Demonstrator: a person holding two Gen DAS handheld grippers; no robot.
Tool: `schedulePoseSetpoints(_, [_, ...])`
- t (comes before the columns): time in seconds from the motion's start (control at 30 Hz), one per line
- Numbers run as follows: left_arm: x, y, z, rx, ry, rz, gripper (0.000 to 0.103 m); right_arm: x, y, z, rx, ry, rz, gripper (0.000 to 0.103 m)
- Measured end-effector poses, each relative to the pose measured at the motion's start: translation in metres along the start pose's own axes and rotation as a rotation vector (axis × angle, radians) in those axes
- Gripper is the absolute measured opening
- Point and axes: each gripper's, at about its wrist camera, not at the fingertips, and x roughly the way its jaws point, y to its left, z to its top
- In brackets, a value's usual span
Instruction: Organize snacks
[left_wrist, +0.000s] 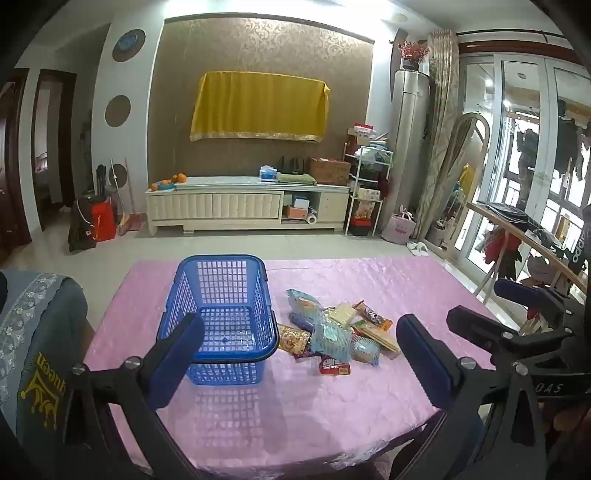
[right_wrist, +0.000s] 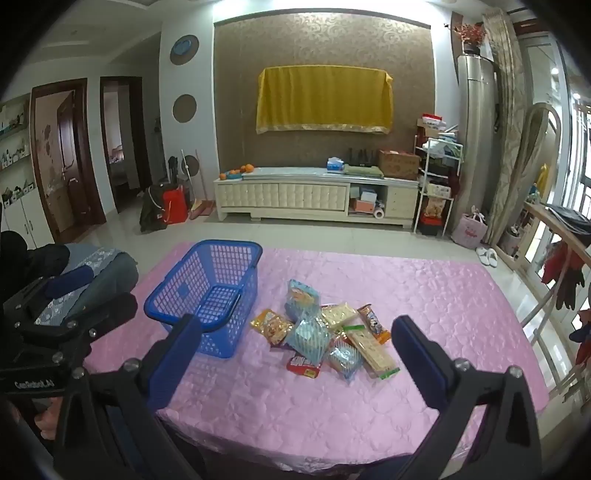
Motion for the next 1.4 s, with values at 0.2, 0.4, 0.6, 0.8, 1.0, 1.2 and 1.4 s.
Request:
schedulePoseSetpoints(0.2, [0.0,0.0,-0.002,0.009,-0.001,0.007,0.103,-0.002,0.002,-0.001,-0.007,0.011,-0.008,0.103])
schedulePoseSetpoints(0.4, [0.001,-0.005,-0.008,0.018,-0.002,0.004,0.103,0.002,-0.003,-0.01,0.011,0.001,0.004,0.103])
schedulePoseSetpoints(0.6, [0.001,-0.004,-0.005,0.032,0.009,0.003,0.103,-0.003,-0.003,-0.007,0.013,0.001,0.008,0.103])
schedulePoseSetpoints(0.8, [0.0,-0.005,-0.005,0.033,0.009,0.008,0.103,-0.004,-0.003,0.0,0.013,0.016,0.024,0.103])
schedulePoseSetpoints(1.0, [0.0,-0.004,-0.005,0.031,0.012,0.003,0.103,-0.003,-0.002,0.0,0.014,0.02,0.027,0.103])
schedulePoseSetpoints(1.2, [0.0,-0.002,-0.005,0.031,0.018,-0.002,0.103,-0.003,0.0,-0.001,0.015,0.026,0.029,0.103])
schedulePoseSetpoints(1.4, [-0.001,-0.002,-0.004,0.031,0.019,-0.002,0.103,-0.003,0.0,-0.001,0.016,0.027,0.031,0.103])
